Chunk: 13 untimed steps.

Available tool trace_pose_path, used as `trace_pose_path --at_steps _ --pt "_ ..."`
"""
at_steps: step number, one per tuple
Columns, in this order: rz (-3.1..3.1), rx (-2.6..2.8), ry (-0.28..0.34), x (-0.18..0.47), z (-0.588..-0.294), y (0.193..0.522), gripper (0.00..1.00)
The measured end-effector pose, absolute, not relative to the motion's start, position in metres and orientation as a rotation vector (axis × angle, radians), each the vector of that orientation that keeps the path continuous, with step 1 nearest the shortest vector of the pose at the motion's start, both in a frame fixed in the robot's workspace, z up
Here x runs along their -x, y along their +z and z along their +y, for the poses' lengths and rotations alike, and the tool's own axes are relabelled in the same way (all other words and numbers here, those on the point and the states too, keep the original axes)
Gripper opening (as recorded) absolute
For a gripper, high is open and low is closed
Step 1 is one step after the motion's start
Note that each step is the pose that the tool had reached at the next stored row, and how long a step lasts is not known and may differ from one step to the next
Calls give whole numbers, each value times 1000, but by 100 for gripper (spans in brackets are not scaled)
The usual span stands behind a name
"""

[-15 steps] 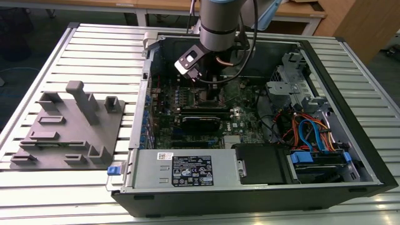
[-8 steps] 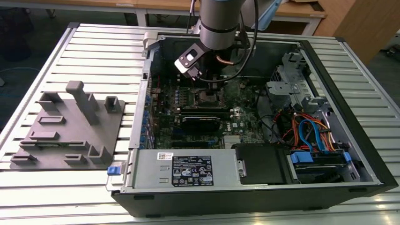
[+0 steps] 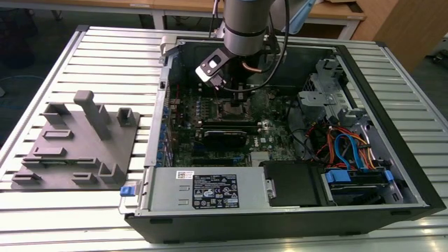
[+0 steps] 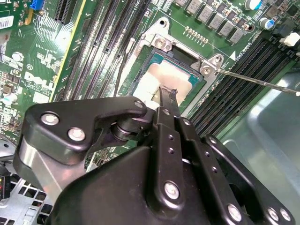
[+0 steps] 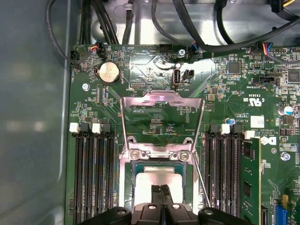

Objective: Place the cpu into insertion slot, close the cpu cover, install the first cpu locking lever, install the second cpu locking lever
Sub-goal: 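Close the cpu cover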

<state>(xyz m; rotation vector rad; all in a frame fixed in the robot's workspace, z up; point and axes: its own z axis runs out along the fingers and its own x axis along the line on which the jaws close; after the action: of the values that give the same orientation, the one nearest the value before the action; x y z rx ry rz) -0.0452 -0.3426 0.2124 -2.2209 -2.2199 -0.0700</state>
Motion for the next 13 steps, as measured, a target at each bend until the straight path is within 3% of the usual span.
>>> trace_pose_path --at_steps 13 --pt "-2220 2221 -70 45 -343 216 10"
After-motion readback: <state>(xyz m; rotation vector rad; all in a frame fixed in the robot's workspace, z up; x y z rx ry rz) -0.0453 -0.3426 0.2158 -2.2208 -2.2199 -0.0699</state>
